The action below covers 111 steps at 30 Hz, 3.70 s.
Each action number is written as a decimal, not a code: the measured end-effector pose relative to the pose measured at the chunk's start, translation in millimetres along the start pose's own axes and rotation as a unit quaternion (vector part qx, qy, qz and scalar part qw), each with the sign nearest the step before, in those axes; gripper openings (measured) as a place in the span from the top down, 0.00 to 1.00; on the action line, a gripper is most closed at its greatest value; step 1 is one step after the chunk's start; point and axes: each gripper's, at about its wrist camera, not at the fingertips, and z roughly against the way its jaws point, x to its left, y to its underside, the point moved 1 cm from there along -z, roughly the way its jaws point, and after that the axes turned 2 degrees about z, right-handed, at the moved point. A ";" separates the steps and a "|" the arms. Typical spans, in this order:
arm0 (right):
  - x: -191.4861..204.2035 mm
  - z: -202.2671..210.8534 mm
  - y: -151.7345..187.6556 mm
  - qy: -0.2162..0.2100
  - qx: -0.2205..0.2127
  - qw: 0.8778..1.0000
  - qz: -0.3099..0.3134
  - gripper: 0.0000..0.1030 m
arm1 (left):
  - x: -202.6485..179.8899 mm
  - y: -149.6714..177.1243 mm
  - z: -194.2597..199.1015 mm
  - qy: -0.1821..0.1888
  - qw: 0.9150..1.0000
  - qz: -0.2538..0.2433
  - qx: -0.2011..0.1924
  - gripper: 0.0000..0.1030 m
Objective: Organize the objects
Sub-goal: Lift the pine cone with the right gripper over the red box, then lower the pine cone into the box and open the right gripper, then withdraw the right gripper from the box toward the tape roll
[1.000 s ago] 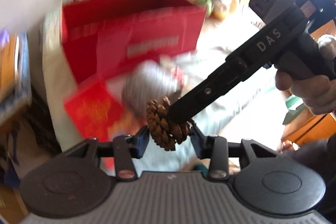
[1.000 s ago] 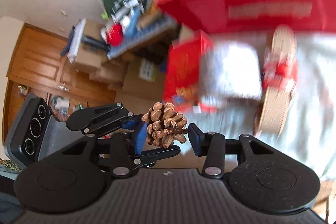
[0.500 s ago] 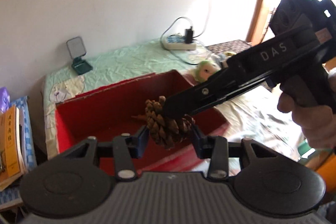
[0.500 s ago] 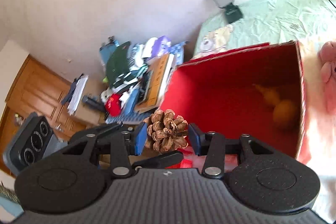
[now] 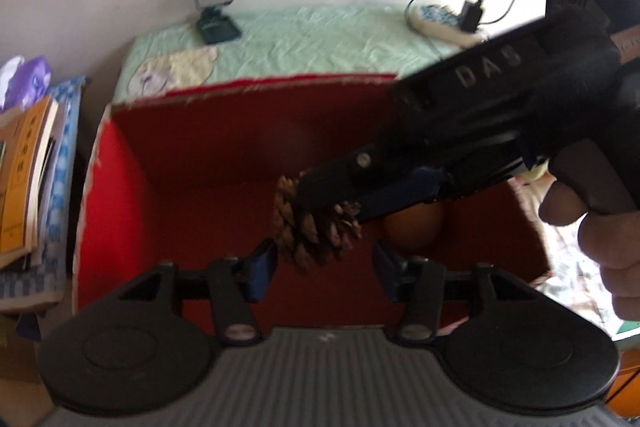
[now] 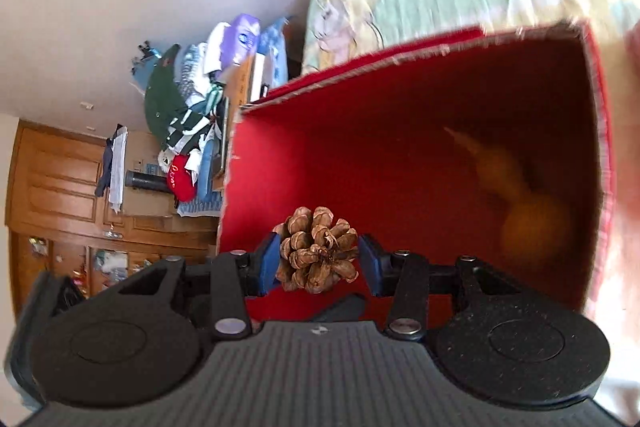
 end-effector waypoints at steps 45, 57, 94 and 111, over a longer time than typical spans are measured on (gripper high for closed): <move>-9.6 6.7 20.7 0.243 0.074 0.959 0.125 0.47 | 37.8 -1.3 -32.0 0.028 0.997 -0.051 0.055 0.41; -47.5 -22.7 -31.4 0.276 0.001 0.960 0.041 0.86 | 24.3 -2.0 -35.9 -0.009 0.997 -0.046 0.055 0.41; 18.9 24.3 88.4 0.163 -0.151 0.972 0.080 0.77 | -44.0 -8.3 -18.9 -0.150 0.988 0.002 0.034 0.33; 7.3 40.7 103.8 0.085 -0.190 0.970 0.125 0.82 | -44.1 7.7 29.6 -0.182 0.981 0.067 -0.010 0.30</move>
